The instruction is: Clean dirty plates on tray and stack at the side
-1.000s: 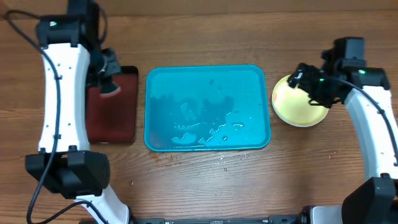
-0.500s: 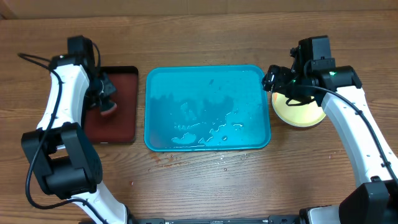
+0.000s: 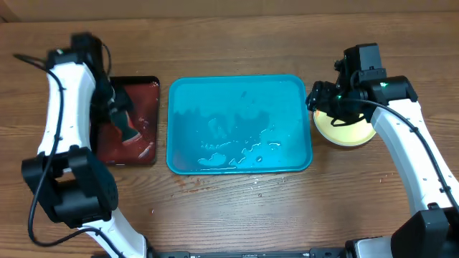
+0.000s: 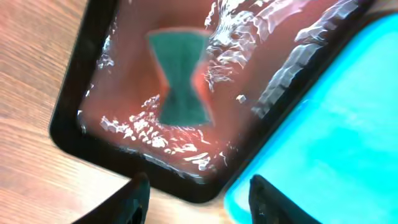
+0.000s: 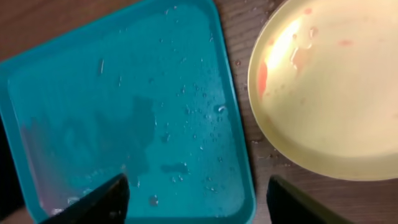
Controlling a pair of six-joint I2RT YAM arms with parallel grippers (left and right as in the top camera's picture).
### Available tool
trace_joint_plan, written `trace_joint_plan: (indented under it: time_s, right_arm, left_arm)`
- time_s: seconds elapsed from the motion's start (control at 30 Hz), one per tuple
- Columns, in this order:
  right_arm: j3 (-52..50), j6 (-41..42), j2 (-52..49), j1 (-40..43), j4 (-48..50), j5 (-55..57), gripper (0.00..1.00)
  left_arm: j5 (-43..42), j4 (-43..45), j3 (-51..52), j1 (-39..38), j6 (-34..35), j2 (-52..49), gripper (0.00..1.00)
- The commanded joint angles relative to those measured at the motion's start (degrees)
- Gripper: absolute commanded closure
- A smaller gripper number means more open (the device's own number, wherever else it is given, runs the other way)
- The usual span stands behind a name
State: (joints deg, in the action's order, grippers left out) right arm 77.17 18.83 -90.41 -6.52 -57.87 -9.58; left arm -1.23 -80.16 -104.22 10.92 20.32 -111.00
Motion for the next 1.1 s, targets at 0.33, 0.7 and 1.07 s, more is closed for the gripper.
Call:
trace_joint_plan:
  time_s: [0.33, 0.7, 1.07]
  right_arm:
    - [9.7, -2.8, 21.4, -0.2, -5.9, -0.4, 0.00]
    - [11.2, -2.2, 38.6, -0.2, -3.2, -12.2, 0.00]
    - [7.4, -2.8, 40.6, -0.7, -6.2, -4.9, 0.00]
  left_arm:
    - [-28.3, -8.3, -32.2, -3.9, 6.8, 1.4, 0.00]
    - [-28.2, -8.3, -31.7, -4.2, 7.6, 1.4, 0.00]
    - [-28.2, -8.3, -31.7, -4.2, 7.6, 1.4, 0.00]
